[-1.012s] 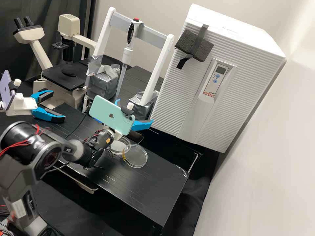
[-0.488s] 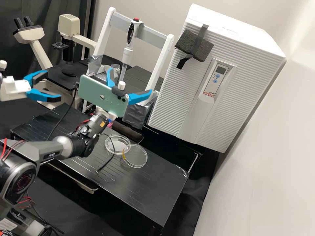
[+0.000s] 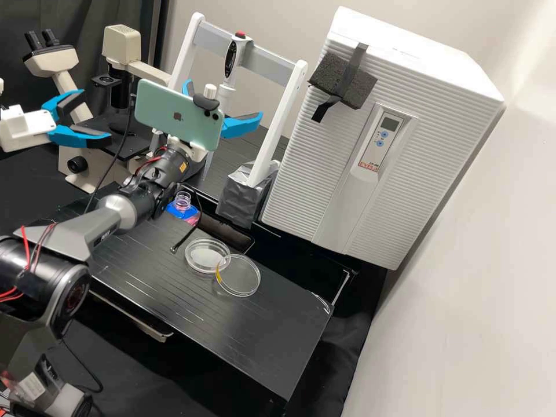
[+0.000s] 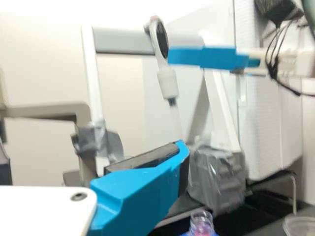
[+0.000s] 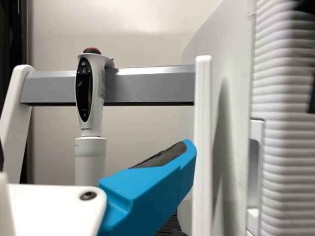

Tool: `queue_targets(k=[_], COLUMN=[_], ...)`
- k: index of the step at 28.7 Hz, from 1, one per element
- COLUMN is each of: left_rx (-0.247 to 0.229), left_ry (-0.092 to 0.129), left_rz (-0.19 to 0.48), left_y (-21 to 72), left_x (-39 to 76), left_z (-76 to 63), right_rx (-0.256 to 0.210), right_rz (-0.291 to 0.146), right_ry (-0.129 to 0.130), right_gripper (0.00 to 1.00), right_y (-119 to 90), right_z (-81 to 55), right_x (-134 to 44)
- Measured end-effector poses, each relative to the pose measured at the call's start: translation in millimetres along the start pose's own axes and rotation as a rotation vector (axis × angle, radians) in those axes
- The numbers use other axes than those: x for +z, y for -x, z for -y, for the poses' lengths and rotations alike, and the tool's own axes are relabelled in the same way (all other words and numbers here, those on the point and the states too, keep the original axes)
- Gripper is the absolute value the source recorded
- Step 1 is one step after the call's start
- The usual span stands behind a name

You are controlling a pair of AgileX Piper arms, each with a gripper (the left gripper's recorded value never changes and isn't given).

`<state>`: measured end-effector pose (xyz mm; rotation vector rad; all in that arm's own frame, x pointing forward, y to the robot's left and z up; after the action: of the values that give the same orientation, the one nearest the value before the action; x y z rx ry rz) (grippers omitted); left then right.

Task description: Use the pipette

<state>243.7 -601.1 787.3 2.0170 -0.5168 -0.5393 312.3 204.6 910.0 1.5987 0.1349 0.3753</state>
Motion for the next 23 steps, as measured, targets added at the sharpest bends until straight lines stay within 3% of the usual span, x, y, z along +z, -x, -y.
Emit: queue_targets(k=[4,10,14,20,22,23], left_rx=[0.041,0.071,0.072,0.075,0.076,0.078], left_ry=[-0.014,-0.021,-0.006,-0.005,-0.006,-0.007], left_rz=[-0.004,-0.009,-0.009,-0.010,-0.010,-0.012], left_y=[2.3,5.3,5.6,6.6,6.3,6.1], left_x=[-2.1,-3.0,-2.9,-2.7,-2.7,-3.2], left_z=[-12.8,-22.8,-23.4,-25.8,-26.1,-26.7], right_rx=[0.003,0.004,-0.013,-0.041,-0.048,-0.054], right_rz=[0.018,0.033,0.064,0.103,0.115,0.120], right_ry=[0.011,0.073,0.103,0.139,0.136,0.136], right_gripper=[1.00,1.00,1.00,1.00,1.00,0.00], right_y=[-13.4,-33.3,-47.5,-61.9,-64.0,-64.8], right_z=[1.1,5.9,14.3,24.5,25.6,26.7], right_x=[-8.3,-16.2,-14.8,-9.3,-8.2,-7.4])
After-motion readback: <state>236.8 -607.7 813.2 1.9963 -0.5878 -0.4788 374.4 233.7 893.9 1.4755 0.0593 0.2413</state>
